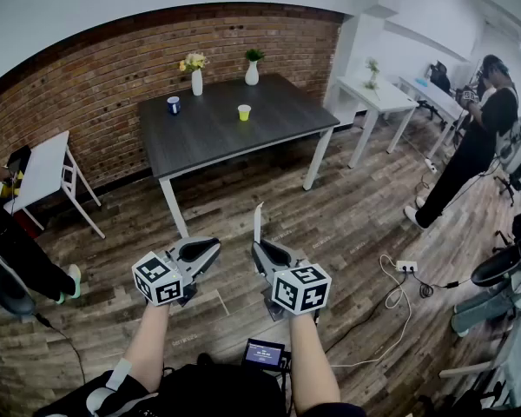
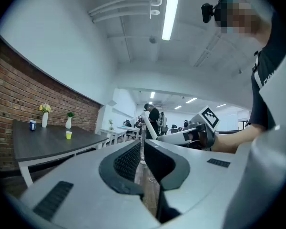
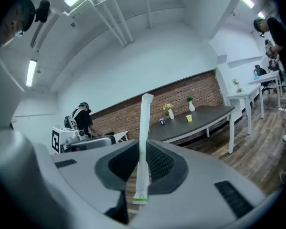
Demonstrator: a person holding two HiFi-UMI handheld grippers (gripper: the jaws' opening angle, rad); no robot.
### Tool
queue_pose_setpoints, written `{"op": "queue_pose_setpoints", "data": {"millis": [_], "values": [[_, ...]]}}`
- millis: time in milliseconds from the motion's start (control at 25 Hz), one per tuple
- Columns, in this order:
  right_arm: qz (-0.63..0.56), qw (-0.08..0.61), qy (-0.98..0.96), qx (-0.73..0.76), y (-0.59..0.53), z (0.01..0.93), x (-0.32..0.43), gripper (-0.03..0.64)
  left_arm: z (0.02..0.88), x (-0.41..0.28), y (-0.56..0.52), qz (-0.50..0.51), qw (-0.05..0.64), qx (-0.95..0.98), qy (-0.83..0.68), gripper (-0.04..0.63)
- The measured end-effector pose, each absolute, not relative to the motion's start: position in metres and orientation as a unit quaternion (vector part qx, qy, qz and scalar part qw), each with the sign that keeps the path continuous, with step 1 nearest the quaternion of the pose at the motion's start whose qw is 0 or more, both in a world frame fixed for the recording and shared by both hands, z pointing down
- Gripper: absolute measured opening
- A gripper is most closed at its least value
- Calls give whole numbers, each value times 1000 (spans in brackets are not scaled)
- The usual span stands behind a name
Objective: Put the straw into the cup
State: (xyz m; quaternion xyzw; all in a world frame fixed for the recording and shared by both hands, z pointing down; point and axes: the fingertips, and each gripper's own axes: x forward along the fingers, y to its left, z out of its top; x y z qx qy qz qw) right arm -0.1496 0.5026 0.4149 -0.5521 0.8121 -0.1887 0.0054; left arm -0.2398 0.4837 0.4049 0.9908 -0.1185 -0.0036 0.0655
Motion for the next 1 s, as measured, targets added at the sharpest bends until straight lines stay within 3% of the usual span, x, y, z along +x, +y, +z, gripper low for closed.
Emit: {"op": "queue_pose_setpoints", "data": {"millis": [1000], "values": [[-172, 12, 818, -549, 494, 409, -147, 51, 407, -219, 479, 16, 34, 993, -115, 29]]}}
